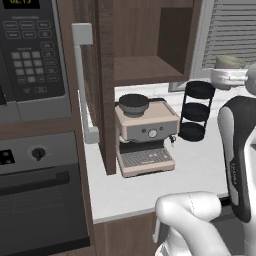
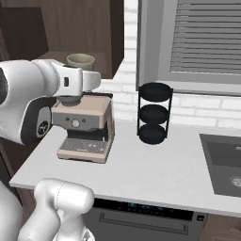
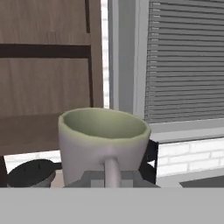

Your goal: Gather all objects into one cabinet and sort the glasses and bowls to opposite sides.

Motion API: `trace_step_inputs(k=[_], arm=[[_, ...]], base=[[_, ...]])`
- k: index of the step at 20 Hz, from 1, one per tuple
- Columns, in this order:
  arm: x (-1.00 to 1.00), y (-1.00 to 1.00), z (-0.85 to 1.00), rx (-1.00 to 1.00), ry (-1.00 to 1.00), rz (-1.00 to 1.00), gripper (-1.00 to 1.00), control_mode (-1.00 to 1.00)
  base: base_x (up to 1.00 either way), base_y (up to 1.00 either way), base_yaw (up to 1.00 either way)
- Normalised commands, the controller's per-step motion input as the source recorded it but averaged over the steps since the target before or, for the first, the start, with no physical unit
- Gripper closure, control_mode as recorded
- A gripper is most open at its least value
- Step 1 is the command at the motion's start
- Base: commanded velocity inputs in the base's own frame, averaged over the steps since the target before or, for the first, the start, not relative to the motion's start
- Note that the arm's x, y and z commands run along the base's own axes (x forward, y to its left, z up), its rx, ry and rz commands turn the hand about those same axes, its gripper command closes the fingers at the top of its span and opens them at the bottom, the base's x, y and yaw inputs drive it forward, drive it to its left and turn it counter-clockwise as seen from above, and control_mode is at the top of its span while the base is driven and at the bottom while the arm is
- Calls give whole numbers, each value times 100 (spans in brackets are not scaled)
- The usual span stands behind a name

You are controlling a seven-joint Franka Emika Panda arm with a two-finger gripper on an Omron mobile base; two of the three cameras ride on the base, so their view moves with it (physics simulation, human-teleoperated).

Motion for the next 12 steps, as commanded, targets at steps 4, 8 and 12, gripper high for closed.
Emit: trace_step_inputs(k=[4,8,12], arm=[[-28,-2,-5,-4,-2,-3,100,-100],[-1,7,-1,-2,0,0,100,-100],[0,14,0,-4,2,0,100,-100]], base=[[0,0,0],[0,0,0],[0,0,0]])
